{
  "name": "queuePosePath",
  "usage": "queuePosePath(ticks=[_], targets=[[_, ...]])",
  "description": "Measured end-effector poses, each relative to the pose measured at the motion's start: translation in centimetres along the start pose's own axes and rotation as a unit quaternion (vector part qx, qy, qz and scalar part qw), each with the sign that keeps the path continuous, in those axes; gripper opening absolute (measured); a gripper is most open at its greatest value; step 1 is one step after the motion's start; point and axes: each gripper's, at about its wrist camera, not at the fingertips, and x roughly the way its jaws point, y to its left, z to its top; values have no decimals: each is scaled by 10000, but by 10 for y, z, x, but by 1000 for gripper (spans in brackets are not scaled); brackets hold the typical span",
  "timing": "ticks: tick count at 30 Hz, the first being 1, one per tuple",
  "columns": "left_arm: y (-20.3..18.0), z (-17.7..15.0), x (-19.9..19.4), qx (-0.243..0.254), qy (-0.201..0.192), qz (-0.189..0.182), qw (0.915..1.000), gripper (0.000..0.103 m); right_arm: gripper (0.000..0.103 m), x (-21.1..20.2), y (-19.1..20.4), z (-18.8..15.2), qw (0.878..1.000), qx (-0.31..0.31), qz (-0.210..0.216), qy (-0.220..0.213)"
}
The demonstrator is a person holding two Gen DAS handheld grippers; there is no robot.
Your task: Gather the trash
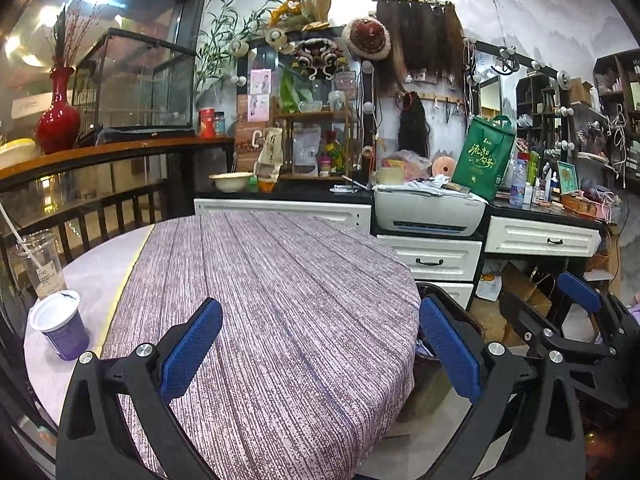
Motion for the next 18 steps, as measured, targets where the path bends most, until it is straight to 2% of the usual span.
queuePosePath(ticks=[18], targets=[[6,-4,-1,-131,76,-29,9999,98,97,4,-7,1,9999,63,-107,49]])
